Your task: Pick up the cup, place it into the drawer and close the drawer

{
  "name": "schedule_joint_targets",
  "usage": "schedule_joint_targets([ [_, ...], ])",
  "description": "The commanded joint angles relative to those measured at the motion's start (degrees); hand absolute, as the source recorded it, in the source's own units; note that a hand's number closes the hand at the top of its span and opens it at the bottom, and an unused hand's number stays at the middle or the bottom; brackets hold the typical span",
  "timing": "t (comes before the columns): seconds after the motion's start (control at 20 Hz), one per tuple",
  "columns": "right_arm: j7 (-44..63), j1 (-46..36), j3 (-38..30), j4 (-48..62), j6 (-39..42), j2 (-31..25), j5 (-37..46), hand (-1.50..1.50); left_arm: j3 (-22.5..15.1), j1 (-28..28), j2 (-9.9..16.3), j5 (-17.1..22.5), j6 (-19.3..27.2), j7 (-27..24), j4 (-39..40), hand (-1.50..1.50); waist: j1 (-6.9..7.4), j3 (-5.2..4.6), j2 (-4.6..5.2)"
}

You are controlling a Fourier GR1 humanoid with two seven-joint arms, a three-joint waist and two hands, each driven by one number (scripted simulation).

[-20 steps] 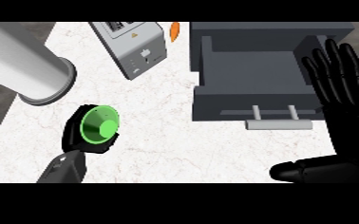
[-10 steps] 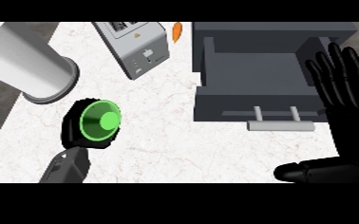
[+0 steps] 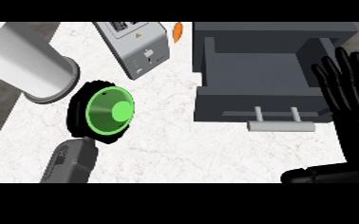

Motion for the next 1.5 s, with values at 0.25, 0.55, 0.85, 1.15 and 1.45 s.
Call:
schedule_joint_targets([
  [0.25, -1.94, -0.95, 3.21, 2.13, -2.11, 2.52, 4.63, -1.50, -3.35, -8.80, -3.19, 2.44, 10.19, 18.09, -14.67, 1.50, -0.62, -0.06, 0.29],
  [0.55, 0.10, -4.40, 0.27, 3.08, -1.70, 0.25, 2.04, -1.50, -6.92, -11.86, -3.45, 0.70, 15.84, 26.52, -21.73, 1.50, -0.49, -0.06, 0.27],
  [0.85, -3.01, -2.19, -0.13, 4.03, 0.69, -0.06, 1.24, -1.50, -10.52, -24.72, -3.49, -1.54, 24.92, 30.55, -15.10, 1.50, -0.84, -0.05, 0.32],
  [1.15, -3.56, -1.31, 1.70, 4.69, -0.45, 1.56, 3.31, -1.50, -9.30, -32.16, -3.34, -2.97, 25.07, 30.34, -8.80, 1.50, -0.83, -0.05, 0.36],
  [1.45, -3.16, -0.34, -0.43, 1.82, 0.84, 0.08, 0.81, -1.50, -8.66, -42.68, -2.92, -1.86, 27.22, 29.45, 5.05, 1.50, -1.33, -0.05, 0.43],
])
